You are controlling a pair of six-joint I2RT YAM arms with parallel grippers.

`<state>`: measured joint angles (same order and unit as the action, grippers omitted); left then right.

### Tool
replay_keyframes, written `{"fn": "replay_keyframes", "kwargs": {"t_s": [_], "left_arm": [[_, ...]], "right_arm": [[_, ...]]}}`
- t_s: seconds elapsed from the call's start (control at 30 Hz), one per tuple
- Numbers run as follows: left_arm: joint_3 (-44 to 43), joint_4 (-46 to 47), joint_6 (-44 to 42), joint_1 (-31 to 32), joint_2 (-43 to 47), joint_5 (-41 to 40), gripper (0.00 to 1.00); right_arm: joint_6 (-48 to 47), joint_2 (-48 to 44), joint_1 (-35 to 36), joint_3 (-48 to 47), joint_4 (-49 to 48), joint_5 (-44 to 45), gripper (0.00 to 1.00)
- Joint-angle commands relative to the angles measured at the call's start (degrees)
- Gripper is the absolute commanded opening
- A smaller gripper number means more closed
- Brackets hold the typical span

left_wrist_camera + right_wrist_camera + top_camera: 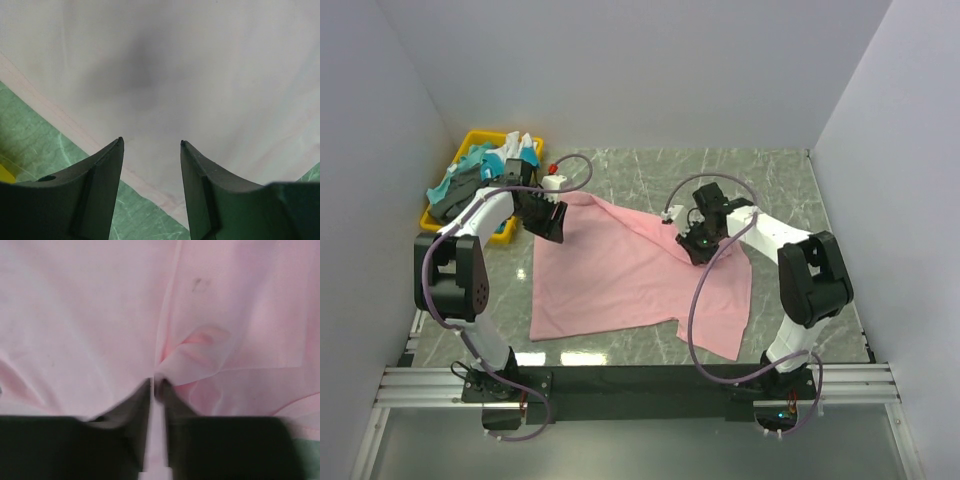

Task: Fold and stack the t-shirts
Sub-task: Flatten the tshirt out

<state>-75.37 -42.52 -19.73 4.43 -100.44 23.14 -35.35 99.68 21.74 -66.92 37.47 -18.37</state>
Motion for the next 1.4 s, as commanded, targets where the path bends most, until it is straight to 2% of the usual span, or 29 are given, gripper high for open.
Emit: {"fn": "replay_keyframes", "kwargs": {"t_s": [0.0, 0.03, 0.1, 0.27, 0.33, 0.93, 1.3, 1.37], "left_arm": [[-0.1, 1.4, 1.3, -0.2, 2.3, 1.8, 0.55], [-0.3, 1.1, 1.3, -0.3, 2.2, 2.2, 0.55], [-0.6, 1.3, 1.7, -0.3, 2.1, 2.4, 0.55], [-1.7, 0.8, 2.1, -0.4, 1.4, 2.5, 0.55], [-2.1, 0.6, 2.1, -0.4, 1.4, 2.4, 0.55], [-1.4, 1.0, 1.8, -0.5, 1.2, 2.0, 0.55], [-1.0, 0.9, 0.7, -0.5, 1.0, 1.9, 0.55], [-0.8, 0.9, 0.6, -0.5, 1.2, 1.9, 0.55]], "right_arm": [[-2.1, -3.0, -2.0, -3.9, 3.7, -3.0, 0.3], [-0.6, -2.6, -2.9, -7.2, 4.2, -5.0, 0.35], [4.5, -0.4, -5.8, -11.0, 5.1, -6.8, 0.39], [16.1, 7.8, -9.6, -20.7, 4.8, -6.8, 0.38], [17.2, 9.6, -10.3, -22.2, 5.4, -6.0, 0.36], [25.0, 17.6, -10.4, -21.2, 4.8, 0.3, 0.37], [27.4, 20.6, -9.9, -23.6, 5.3, -2.3, 0.38], [27.5, 20.4, -10.0, -23.9, 5.5, -2.9, 0.35]]}}
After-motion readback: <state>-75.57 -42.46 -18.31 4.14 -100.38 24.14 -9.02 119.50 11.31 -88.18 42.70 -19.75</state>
